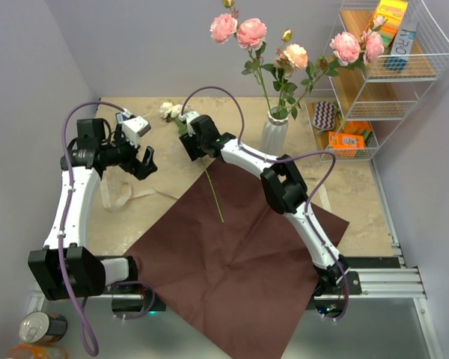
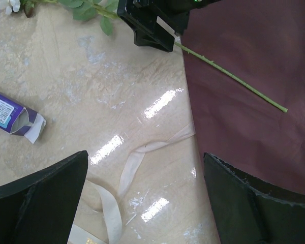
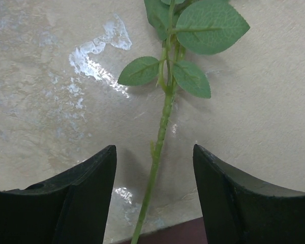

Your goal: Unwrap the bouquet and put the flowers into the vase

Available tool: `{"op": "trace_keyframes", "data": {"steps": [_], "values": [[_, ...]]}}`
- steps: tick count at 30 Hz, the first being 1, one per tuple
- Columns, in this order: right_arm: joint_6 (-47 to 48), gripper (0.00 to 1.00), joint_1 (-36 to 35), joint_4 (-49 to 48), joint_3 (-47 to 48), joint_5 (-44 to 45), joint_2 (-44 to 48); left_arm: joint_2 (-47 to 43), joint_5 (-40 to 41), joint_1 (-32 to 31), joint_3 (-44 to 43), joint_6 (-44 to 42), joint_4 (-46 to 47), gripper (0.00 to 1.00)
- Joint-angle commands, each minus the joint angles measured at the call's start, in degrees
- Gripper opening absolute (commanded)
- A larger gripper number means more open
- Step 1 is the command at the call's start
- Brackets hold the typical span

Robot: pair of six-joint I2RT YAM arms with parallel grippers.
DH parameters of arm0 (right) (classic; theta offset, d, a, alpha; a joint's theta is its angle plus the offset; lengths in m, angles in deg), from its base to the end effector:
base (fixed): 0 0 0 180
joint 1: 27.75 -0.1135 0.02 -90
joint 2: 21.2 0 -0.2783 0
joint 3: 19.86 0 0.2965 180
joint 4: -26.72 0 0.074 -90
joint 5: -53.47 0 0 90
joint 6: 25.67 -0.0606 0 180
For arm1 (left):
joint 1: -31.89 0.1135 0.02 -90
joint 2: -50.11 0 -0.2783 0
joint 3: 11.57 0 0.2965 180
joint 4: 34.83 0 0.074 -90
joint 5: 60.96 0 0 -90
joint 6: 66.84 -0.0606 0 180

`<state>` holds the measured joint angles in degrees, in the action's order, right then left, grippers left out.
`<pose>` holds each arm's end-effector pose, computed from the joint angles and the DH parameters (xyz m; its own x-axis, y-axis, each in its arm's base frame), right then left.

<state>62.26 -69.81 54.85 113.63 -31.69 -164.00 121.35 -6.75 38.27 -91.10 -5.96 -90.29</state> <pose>0.4793 0.4256 0.1521 -0.4734 -0.3786 -0.7953 -0.6011 0.7989 -0.0226 0.3097 -0.0010 0.3294 -0.4883 0.3426 -0.8026 0.6211 0.7825 -0.0438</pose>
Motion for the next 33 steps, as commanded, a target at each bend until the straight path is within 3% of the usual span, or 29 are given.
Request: {"op": "trace_keyframes", "data": {"steps": [1, 14, 20, 24, 33], "values": [[-1.2, 0.63, -0.1, 0.9, 4.4, 0.0, -0.9, 0.3, -1.8, 0.6, -0.1, -0.8, 1.0, 0.98], [-2.7, 0.40, -0.5, 5.2, 10.5, -0.4, -5.8, -1.9, -2.9, 0.6, 2.1, -0.9, 0.8, 0.99], [-3.6, 0.20, -0.5, 4.1, 8.1, -0.3, -4.8, -2.9, -4.2, 0.5, 1.7, -0.9, -0.5, 0.99], [-4.9, 0.00, -1.0, 4.0, 6.4, 0.6, 0.2, -2.8, -6.0, 0.6, 2.4, 0.5, -0.5, 0.99], [-1.7, 0.00, -2.0, -1.1, -2.4, 3.2, 19.9, -4.5, -7.9, 0.7, -1.0, 3.9, 0.3, 0.99]]}}
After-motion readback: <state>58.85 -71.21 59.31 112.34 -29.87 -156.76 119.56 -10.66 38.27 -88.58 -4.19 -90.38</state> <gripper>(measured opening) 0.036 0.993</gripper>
